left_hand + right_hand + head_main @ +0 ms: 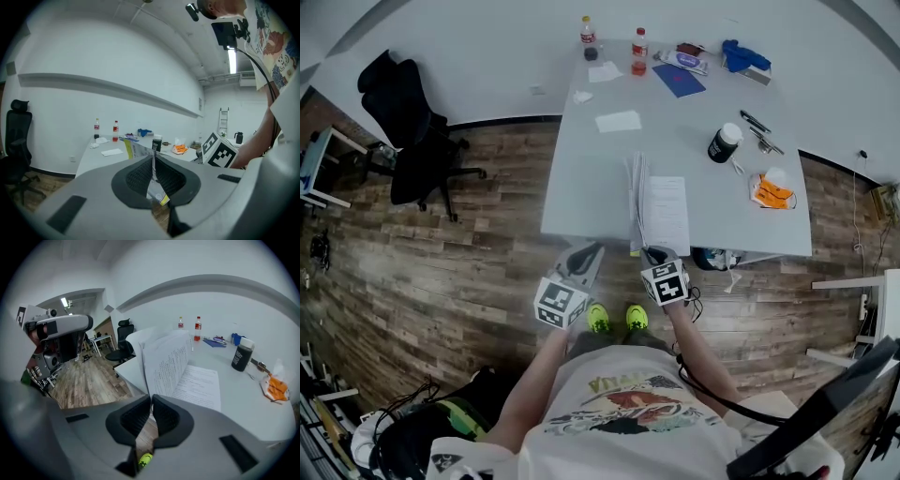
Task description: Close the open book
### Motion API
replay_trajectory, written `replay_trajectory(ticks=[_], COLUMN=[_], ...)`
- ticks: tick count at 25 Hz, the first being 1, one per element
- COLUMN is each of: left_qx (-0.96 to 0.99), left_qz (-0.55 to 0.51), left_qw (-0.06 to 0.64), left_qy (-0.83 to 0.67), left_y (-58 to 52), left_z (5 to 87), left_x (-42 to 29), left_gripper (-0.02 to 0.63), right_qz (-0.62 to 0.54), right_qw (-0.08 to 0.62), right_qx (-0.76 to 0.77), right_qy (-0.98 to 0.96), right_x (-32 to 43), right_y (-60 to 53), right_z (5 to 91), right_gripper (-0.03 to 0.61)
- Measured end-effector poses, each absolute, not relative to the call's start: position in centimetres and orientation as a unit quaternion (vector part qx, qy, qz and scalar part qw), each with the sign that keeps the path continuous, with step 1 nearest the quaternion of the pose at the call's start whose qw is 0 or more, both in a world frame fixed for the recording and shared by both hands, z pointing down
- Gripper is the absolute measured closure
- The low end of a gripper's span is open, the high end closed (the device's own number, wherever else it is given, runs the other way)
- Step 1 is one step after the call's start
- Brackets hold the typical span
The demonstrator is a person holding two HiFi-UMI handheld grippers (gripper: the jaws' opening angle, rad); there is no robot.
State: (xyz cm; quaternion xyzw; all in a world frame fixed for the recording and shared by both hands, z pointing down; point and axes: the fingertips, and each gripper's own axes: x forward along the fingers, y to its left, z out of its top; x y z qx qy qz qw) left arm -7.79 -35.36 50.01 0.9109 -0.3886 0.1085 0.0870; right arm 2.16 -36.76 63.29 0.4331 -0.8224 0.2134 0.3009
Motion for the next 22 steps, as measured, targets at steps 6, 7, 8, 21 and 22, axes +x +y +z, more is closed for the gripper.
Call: replay_trajectory(ticks=[6,7,8,21,22], left_qx=[0.912,0.912,0.912,0.907,0.906], left_qz=[0.113,0.114,0.114,0.121,0.122], left_qw=[0.083,0.083,0.084,0.085,0.085], left_qy=[-0.386,-0.385,-0.385,-0.394,-0.396], left_y=[-35.1,-35.1,-35.1,-35.5,-35.6], left_z=[50.7,50.8,50.9,52.7,52.8], left_x=[-6.0,-5.6,-5.2,-1.5,-1.4], left_gripper=[0.600,0.600,0.600,0.600,0.600], right_qz=[0.235,0.238,0.241,0.286,0.292], right_qw=[0.281,0.279,0.278,0.258,0.256], right_qx=[0.441,0.441,0.441,0.431,0.430], right_qy=[-0.819,-0.819,-0.818,-0.816,-0.815], right_x=[4.1,4.5,4.9,8.1,8.3], right_y=[-36.5,-36.4,-36.4,-36.6,-36.7], right_z=[63.7,63.8,63.8,65.9,66.0], right_gripper=[0.546,0.546,0.546,0.546,0.545])
